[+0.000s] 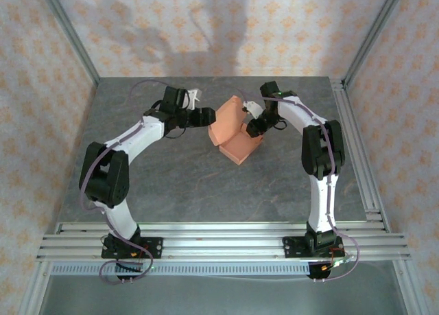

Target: Fold the paper box

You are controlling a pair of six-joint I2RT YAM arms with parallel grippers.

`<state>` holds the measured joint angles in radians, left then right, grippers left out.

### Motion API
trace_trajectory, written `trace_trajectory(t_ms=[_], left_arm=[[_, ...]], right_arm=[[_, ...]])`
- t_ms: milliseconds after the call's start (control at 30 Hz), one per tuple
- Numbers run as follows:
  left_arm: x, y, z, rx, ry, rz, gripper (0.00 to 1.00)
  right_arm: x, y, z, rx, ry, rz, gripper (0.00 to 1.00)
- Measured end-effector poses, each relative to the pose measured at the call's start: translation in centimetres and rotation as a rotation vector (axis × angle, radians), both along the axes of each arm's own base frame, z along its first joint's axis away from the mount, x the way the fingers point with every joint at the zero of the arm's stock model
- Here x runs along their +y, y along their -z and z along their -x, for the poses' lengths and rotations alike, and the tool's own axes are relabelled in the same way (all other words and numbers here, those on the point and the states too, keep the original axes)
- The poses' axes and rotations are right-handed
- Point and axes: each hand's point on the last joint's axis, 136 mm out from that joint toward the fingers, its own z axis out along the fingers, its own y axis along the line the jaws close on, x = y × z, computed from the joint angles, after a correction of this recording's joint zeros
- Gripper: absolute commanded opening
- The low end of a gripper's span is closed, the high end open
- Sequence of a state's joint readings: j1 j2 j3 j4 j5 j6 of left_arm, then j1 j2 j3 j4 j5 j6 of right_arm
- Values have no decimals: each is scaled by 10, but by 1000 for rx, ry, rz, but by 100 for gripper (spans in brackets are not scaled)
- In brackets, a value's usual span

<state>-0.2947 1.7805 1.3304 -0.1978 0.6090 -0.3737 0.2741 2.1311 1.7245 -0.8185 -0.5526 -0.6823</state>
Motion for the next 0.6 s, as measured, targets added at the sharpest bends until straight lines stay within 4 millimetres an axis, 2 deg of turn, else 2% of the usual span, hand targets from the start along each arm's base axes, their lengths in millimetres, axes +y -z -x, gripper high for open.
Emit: trace_trajectory(t_ms=[100,267,467,600], left_arm=[[2,9,-5,35,-28,-6,64],[11,37,-4,135,-81,-46,60],[29,62,-2,236,-150,-85,59],[33,81,-9,295,-168,-111,59]], right_arm=[[-1,0,0,0,2,7,34],[-2,1,0,-2,4,7,34],[-4,1,-2,-5,9,5,34],[-4,1,-2,-8,9,4,34]])
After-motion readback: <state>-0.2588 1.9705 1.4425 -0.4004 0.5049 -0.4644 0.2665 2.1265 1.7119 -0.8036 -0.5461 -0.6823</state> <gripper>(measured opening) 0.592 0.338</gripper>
